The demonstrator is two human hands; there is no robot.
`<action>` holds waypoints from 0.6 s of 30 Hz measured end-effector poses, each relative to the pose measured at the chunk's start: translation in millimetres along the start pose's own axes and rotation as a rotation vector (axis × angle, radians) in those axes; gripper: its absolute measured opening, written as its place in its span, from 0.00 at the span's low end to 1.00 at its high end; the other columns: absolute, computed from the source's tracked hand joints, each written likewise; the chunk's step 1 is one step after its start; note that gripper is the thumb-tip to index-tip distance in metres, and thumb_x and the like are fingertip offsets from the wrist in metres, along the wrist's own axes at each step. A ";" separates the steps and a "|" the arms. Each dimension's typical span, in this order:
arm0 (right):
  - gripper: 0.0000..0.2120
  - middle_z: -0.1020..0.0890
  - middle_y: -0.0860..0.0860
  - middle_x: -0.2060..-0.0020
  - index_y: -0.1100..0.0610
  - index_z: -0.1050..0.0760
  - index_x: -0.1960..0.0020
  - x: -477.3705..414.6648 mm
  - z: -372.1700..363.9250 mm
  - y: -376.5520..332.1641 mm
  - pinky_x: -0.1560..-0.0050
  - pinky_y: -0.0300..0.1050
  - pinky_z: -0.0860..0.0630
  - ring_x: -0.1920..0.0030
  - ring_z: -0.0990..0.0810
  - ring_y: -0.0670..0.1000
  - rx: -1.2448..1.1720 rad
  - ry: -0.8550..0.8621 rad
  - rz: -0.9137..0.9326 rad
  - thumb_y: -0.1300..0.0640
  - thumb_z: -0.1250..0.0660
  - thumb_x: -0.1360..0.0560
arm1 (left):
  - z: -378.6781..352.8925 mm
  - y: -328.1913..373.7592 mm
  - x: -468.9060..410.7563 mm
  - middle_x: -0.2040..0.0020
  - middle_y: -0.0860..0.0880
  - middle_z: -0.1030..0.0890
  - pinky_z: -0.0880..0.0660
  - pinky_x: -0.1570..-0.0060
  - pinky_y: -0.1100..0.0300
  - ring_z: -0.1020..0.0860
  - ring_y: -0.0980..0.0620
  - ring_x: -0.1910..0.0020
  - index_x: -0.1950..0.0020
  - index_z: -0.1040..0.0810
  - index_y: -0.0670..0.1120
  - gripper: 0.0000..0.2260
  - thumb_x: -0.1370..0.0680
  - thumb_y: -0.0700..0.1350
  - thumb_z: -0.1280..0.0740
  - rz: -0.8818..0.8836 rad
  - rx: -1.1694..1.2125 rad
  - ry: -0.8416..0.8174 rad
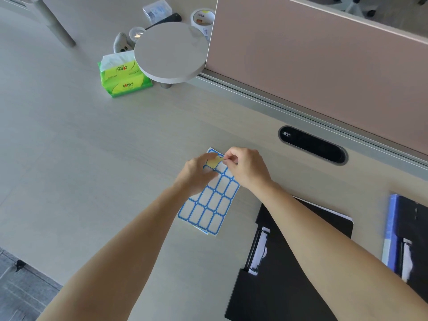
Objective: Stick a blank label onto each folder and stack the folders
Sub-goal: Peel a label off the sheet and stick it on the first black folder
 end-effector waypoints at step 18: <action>0.03 0.20 0.48 0.55 0.51 0.19 0.58 29.2 1.0 -6.9 0.56 0.37 0.25 0.57 0.22 0.47 -0.313 0.121 -0.023 0.57 0.28 0.27 | -2.6 -9.3 2.3 0.29 0.46 0.33 0.33 0.46 0.61 0.25 0.46 0.39 0.22 0.37 0.49 0.30 0.22 0.44 0.31 -0.054 -0.163 0.003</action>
Point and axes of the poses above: each hand's wrist, its own x-axis away from the middle knuckle, its own z-axis out of the back of the hand, y = z × x, the point moved 1 cm from there along -x, towards the middle knuckle
